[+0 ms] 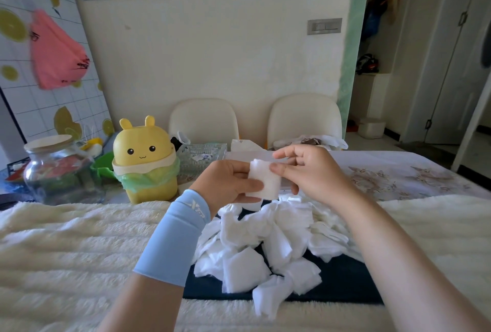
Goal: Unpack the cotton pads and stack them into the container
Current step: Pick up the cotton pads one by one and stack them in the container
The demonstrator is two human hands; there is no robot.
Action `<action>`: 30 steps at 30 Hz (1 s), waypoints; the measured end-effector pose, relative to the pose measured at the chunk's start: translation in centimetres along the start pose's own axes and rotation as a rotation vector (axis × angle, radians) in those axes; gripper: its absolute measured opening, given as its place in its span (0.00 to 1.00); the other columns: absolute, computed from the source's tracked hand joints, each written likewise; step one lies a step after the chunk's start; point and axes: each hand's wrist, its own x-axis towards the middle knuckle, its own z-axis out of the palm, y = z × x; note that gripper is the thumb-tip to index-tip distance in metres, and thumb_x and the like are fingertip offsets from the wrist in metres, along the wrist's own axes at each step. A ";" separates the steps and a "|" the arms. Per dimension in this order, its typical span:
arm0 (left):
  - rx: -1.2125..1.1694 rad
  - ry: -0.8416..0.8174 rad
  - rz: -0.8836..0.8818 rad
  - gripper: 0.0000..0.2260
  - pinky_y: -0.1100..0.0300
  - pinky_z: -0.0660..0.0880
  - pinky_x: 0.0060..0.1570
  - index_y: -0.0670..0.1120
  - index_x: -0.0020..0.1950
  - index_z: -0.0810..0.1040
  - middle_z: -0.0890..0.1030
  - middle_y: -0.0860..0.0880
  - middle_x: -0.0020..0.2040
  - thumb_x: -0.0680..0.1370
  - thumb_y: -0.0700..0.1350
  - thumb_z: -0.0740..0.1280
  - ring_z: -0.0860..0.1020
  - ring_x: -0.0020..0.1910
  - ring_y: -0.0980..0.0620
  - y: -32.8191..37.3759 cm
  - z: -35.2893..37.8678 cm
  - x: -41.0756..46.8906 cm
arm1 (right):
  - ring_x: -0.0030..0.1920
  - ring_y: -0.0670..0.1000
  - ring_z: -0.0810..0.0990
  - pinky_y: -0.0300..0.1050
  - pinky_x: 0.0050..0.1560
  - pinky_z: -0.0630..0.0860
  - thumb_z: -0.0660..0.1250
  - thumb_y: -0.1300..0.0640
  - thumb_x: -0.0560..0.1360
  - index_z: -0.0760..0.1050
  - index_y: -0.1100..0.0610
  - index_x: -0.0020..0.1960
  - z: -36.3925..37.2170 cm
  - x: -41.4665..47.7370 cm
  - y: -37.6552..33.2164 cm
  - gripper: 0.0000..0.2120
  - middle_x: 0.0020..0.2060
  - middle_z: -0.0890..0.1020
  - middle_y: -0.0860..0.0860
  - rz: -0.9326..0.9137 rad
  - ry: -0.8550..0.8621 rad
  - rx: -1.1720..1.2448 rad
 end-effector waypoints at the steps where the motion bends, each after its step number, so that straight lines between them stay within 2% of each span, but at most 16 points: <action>1: 0.008 0.053 -0.005 0.11 0.57 0.83 0.44 0.39 0.56 0.82 0.85 0.40 0.51 0.75 0.30 0.70 0.85 0.46 0.46 0.0 -0.3 0.1 | 0.29 0.39 0.76 0.38 0.39 0.75 0.74 0.53 0.75 0.80 0.45 0.52 -0.1 0.0 0.1 0.08 0.43 0.85 0.46 -0.025 0.020 -0.088; 3: -0.015 0.156 -0.009 0.10 0.55 0.83 0.44 0.39 0.54 0.81 0.85 0.40 0.51 0.75 0.30 0.70 0.85 0.44 0.45 -0.1 -1.0 0.4 | 0.34 0.40 0.78 0.40 0.41 0.75 0.72 0.54 0.74 0.81 0.41 0.48 0.0 -0.2 0.1 0.07 0.42 0.83 0.38 -0.057 -0.041 -0.259; 5: -0.042 0.235 0.000 0.09 0.54 0.83 0.43 0.39 0.53 0.81 0.85 0.42 0.49 0.75 0.30 0.70 0.86 0.42 0.46 -0.3 -1.5 0.5 | 0.37 0.41 0.79 0.40 0.42 0.76 0.70 0.53 0.74 0.82 0.39 0.46 0.8 -0.6 -0.3 0.08 0.40 0.83 0.38 -0.033 -0.220 -0.355; 7: -0.025 0.295 0.021 0.08 0.55 0.83 0.41 0.41 0.51 0.82 0.85 0.43 0.47 0.75 0.31 0.70 0.85 0.41 0.48 -0.4 -1.8 0.7 | 0.48 0.42 0.81 0.43 0.52 0.79 0.68 0.51 0.73 0.82 0.37 0.51 1.9 -1.1 -0.8 0.11 0.51 0.83 0.39 -0.014 -0.361 -0.454; 9: 0.009 0.333 0.034 0.07 0.56 0.83 0.41 0.43 0.50 0.82 0.84 0.44 0.48 0.75 0.33 0.70 0.85 0.44 0.48 -0.5 -1.9 0.7 | 0.58 0.46 0.79 0.46 0.60 0.78 0.67 0.49 0.73 0.79 0.36 0.59 2.8 -1.5 -1.0 0.16 0.62 0.79 0.40 0.028 -0.458 -0.565; 11: 0.007 0.352 0.034 0.05 0.57 0.83 0.41 0.44 0.48 0.81 0.84 0.44 0.49 0.76 0.35 0.70 0.84 0.47 0.47 -0.4 -1.9 0.7 | 0.65 0.49 0.75 0.45 0.63 0.74 0.67 0.46 0.73 0.76 0.37 0.65 3.3 -1.7 -0.8 0.21 0.65 0.77 0.40 0.077 -0.541 -0.695; 12: -0.003 0.357 0.029 0.04 0.57 0.83 0.40 0.44 0.47 0.81 0.83 0.43 0.50 0.77 0.36 0.69 0.84 0.47 0.47 -0.3 -1.8 0.7 | 0.65 0.49 0.74 0.44 0.63 0.74 0.67 0.47 0.74 0.77 0.38 0.65 3.4 -1.7 -0.7 0.20 0.65 0.77 0.40 0.080 -0.565 -0.724; 14: -0.028 0.348 0.013 0.02 0.56 0.83 0.39 0.43 0.47 0.82 0.83 0.42 0.51 0.78 0.39 0.69 0.84 0.46 0.47 -0.2 -1.5 0.6 | 0.58 0.47 0.79 0.42 0.58 0.77 0.68 0.51 0.75 0.81 0.41 0.61 3.2 -1.7 -0.7 0.15 0.58 0.81 0.40 0.069 -0.565 -0.675; 16: -0.033 0.333 -0.006 0.03 0.52 0.84 0.42 0.43 0.49 0.82 0.83 0.41 0.51 0.79 0.41 0.69 0.85 0.44 0.45 -0.1 -1.1 0.5 | 0.53 0.47 0.81 0.43 0.55 0.79 0.69 0.52 0.76 0.83 0.44 0.57 2.9 -1.5 -0.8 0.11 0.53 0.84 0.42 0.075 -0.548 -0.606; 19: -0.030 0.315 -0.016 0.04 0.50 0.84 0.43 0.42 0.49 0.83 0.84 0.40 0.50 0.79 0.41 0.68 0.86 0.44 0.43 0.0 -0.8 0.3 | 0.55 0.46 0.81 0.46 0.60 0.77 0.69 0.44 0.77 0.82 0.43 0.59 2.4 -1.4 -0.9 0.12 0.55 0.83 0.43 0.095 -0.616 -0.594; 21: -0.036 0.308 -0.016 0.04 0.52 0.84 0.40 0.41 0.49 0.82 0.84 0.40 0.51 0.79 0.40 0.68 0.85 0.46 0.42 0.1 -0.6 0.3 | 0.46 0.46 0.80 0.43 0.51 0.76 0.65 0.37 0.77 0.83 0.43 0.48 2.4 -1.6 -1.0 0.12 0.45 0.83 0.43 0.146 -0.674 -0.593; 23: -0.022 0.304 -0.013 0.04 0.55 0.84 0.38 0.41 0.49 0.83 0.84 0.40 0.51 0.79 0.41 0.68 0.85 0.46 0.43 0.1 -0.6 0.3 | 0.41 0.47 0.78 0.42 0.47 0.73 0.62 0.33 0.76 0.80 0.46 0.40 2.7 -1.7 -1.2 0.19 0.40 0.81 0.46 0.188 -0.643 -0.569; 24: -0.009 0.303 -0.010 0.04 0.56 0.83 0.38 0.42 0.48 0.83 0.84 0.40 0.50 0.79 0.41 0.68 0.85 0.45 0.43 0.1 -0.5 0.3 | 0.43 0.47 0.79 0.43 0.49 0.74 0.63 0.33 0.76 0.80 0.46 0.40 2.7 -1.7 -1.2 0.18 0.41 0.83 0.46 0.187 -0.604 -0.537; 26: 0.010 0.305 -0.009 0.05 0.58 0.83 0.37 0.42 0.48 0.83 0.84 0.40 0.50 0.79 0.41 0.68 0.85 0.44 0.43 0.0 -0.5 0.3 | 0.49 0.46 0.81 0.44 0.55 0.77 0.71 0.43 0.75 0.84 0.43 0.47 2.8 -1.6 -1.0 0.06 0.46 0.84 0.43 0.144 -0.567 -0.540; 28: 0.018 0.308 -0.006 0.05 0.58 0.83 0.36 0.41 0.49 0.83 0.84 0.40 0.49 0.79 0.41 0.69 0.85 0.44 0.43 0.0 -0.4 0.3 | 0.55 0.43 0.80 0.39 0.56 0.77 0.77 0.50 0.71 0.82 0.43 0.58 2.6 -1.8 -1.1 0.16 0.53 0.83 0.41 0.113 -0.596 -0.602; 30: 0.027 0.310 -0.002 0.04 0.59 0.83 0.35 0.41 0.48 0.83 0.84 0.40 0.49 0.79 0.41 0.69 0.85 0.45 0.42 0.0 -0.3 0.4 | 0.55 0.42 0.79 0.36 0.54 0.76 0.79 0.53 0.69 0.82 0.44 0.61 2.5 -1.7 -0.9 0.21 0.54 0.82 0.41 0.093 -0.563 -0.608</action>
